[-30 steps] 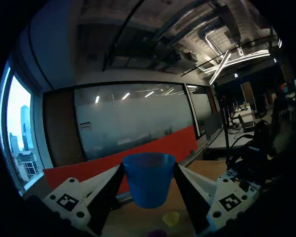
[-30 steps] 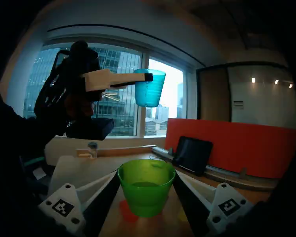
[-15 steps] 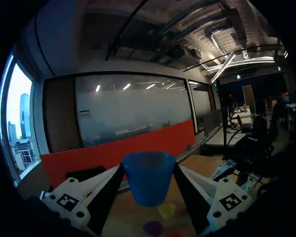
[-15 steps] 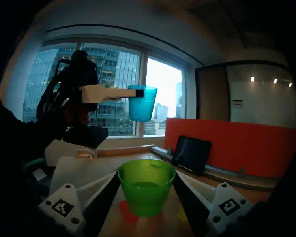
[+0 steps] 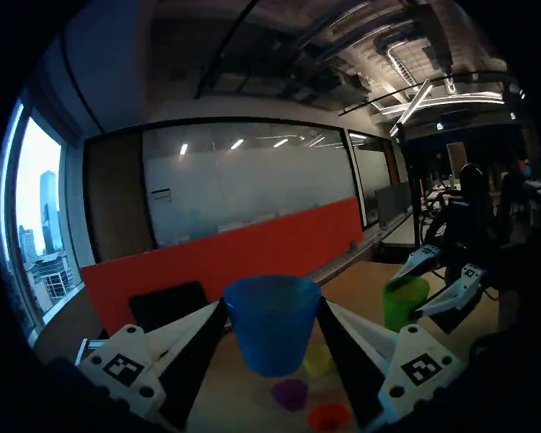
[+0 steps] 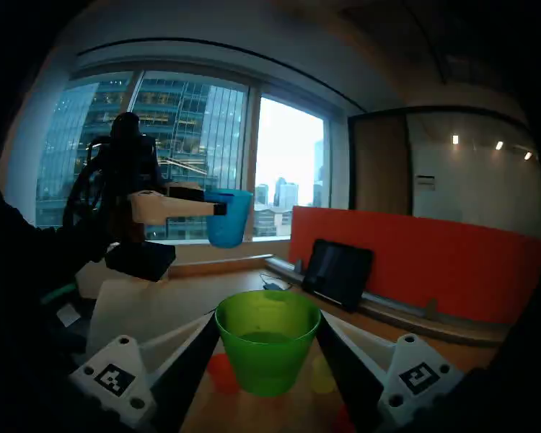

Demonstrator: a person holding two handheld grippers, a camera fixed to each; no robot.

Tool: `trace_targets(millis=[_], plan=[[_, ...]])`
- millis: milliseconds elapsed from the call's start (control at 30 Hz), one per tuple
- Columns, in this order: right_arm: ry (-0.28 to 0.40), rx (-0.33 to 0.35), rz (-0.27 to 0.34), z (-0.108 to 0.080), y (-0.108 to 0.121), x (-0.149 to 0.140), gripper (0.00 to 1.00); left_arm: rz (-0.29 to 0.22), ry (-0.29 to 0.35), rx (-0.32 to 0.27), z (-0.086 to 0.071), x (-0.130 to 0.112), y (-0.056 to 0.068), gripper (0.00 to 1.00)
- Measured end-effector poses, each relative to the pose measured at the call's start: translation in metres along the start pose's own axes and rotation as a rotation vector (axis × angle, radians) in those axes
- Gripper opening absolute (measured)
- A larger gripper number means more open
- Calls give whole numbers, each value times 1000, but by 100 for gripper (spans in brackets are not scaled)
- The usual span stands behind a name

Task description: Pour water

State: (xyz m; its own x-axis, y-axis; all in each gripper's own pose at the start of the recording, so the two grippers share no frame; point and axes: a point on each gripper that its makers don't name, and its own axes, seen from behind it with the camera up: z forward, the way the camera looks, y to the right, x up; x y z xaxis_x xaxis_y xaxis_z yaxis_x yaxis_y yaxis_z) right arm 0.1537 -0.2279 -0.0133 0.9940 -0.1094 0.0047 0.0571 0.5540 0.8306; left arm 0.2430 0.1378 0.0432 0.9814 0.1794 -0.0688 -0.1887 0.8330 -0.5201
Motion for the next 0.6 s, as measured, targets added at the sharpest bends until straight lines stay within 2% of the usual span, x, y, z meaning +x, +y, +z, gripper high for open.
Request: trace_targets(millis=[267,600], plan=[[-26,-33,7,-9,13,-8,92,-26,-42,7,-13,-34,-1,88],[-56,-61,3,-19,26,-17,92,-33,-100,29,-26,-77,-6,88]])
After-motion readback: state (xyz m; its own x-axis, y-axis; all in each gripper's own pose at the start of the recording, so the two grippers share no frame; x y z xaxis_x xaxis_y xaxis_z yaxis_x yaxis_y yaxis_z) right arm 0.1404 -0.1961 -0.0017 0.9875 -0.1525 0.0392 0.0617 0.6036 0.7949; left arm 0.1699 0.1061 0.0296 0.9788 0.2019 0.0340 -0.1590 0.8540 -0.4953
